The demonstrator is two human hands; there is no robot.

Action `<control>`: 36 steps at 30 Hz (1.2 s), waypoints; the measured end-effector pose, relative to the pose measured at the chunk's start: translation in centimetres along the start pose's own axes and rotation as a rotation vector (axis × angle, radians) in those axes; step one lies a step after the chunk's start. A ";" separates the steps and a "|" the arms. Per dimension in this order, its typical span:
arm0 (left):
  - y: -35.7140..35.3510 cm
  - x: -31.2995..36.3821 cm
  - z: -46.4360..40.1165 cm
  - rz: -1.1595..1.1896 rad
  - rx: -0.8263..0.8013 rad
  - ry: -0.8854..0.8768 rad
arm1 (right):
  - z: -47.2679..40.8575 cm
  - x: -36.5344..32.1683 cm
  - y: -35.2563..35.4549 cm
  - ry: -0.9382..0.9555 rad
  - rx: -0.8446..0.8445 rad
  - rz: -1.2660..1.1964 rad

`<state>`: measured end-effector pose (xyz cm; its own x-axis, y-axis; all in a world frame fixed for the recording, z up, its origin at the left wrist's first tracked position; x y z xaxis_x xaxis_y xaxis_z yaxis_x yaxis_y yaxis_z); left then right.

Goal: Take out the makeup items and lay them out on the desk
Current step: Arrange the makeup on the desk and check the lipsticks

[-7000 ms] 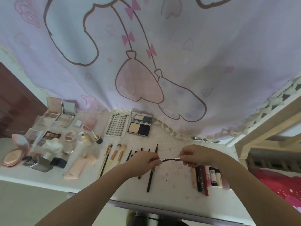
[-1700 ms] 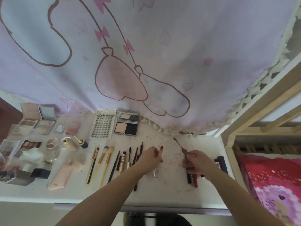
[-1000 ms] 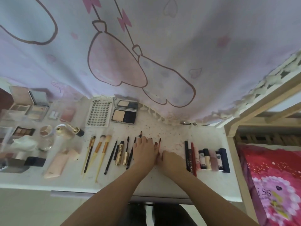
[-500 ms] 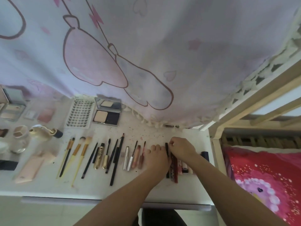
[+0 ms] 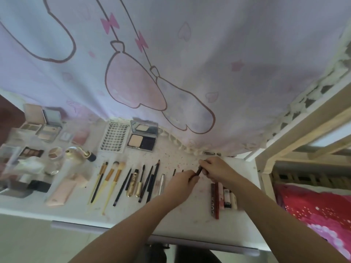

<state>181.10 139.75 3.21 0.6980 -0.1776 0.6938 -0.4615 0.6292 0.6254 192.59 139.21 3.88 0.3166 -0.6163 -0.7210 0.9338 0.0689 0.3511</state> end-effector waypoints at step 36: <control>-1.3 -3.7 -2.1 -0.613 0.104 0.004 | 0.8 4.2 -5.1 0.021 0.289 0.778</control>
<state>180.22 141.18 -0.92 0.8548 -0.4805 0.1961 -0.0269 0.3363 0.9414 188.97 135.62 -0.45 0.8600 -0.4611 -0.2186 0.3679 0.2634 0.8918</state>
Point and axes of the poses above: each hand's wrist, its own z-axis away from the middle knuckle, its own y-axis out of the back of the hand, x = y × z, the point moved 8 cm from there along -z, towards the middle knuckle
